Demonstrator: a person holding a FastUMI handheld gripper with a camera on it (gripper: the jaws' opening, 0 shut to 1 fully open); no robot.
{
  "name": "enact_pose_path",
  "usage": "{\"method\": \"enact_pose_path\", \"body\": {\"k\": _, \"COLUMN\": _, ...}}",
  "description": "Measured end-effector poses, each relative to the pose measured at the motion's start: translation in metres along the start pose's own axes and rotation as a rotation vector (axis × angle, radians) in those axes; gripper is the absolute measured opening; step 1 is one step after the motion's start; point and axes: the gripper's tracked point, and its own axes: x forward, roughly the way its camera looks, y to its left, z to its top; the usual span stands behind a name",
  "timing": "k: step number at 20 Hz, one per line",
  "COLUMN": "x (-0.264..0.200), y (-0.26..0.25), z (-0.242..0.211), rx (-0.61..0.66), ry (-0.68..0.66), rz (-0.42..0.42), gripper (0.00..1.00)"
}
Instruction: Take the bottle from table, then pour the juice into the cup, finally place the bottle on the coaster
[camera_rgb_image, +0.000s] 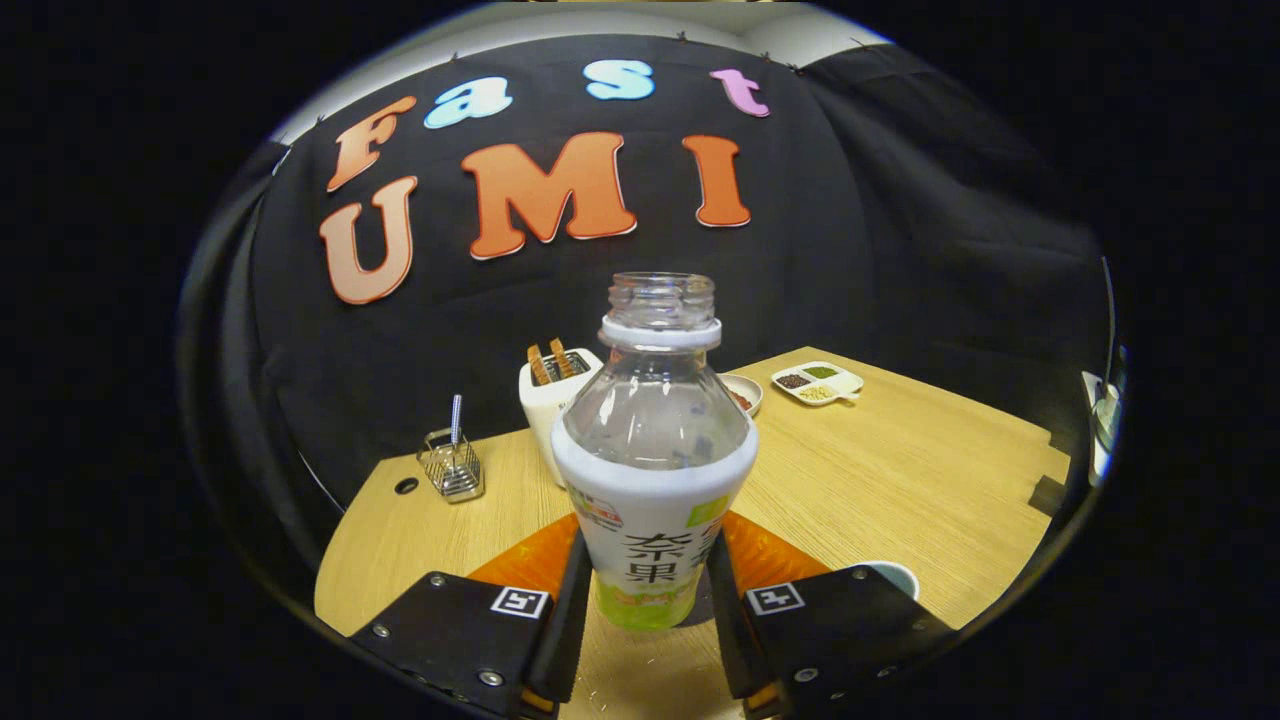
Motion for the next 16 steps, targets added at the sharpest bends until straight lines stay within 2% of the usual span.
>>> {"method": "enact_pose_path", "body": {"k": 7, "x": 0.036, "y": -0.013, "z": -0.027, "rx": -0.142, "ry": 0.048, "rz": -0.105, "gripper": 0.57}}
{"method": "enact_pose_path", "body": {"k": 16, "x": 0.058, "y": -0.012, "z": -0.049, "rx": -0.158, "ry": 0.085, "rz": -0.112, "gripper": 0.63}}
